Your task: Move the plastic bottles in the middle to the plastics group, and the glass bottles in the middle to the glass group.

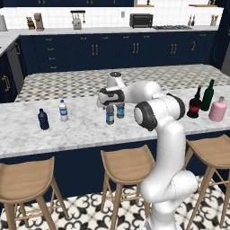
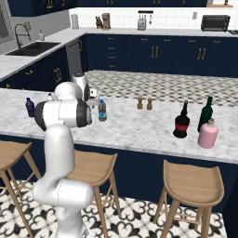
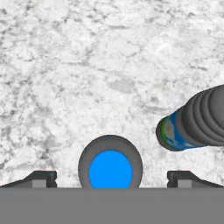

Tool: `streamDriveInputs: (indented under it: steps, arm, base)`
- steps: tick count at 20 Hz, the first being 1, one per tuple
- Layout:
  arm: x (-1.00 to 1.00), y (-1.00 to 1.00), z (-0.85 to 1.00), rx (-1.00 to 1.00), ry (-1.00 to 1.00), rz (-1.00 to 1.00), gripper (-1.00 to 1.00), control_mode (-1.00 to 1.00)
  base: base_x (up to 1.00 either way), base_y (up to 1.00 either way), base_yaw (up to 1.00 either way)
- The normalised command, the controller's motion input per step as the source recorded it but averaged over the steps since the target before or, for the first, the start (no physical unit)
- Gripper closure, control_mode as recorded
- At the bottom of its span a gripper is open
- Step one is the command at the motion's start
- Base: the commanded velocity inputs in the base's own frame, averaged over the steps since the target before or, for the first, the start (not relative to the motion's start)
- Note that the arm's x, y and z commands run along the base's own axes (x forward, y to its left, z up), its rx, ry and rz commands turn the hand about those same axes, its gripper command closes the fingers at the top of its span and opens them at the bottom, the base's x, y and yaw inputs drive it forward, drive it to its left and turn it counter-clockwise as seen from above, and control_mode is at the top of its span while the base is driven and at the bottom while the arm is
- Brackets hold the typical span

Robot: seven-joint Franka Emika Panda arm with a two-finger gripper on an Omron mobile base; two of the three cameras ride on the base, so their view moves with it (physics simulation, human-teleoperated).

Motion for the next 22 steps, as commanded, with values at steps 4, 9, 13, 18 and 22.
streamDriveInputs:
  steps: [4,9,13,18,22]
  arm:
    - [0.00,0.08,-0.18,0.00,0.00,0.00,-1.00,-1.00]
    - [0.00,0.01,-0.12,0.00,0.00,0.00,-1.00,-1.00]
    - [0.00,0.00,0.00,0.00,0.00,0.00,1.00,-1.00]
    - [0.00,0.00,0.00,0.00,0.00,0.00,1.00,-1.00]
    - [-0.01,0.00,0.02,0.00,0.00,0.00,1.00,-1.00]
  base:
    - [0.00,0.00,0.00]
    - [0.00,0.00,0.00]
    - [0.00,0.00,0.00]
    - [0.00,0.00,0.00]
    - [0.00,0.00,0.00]
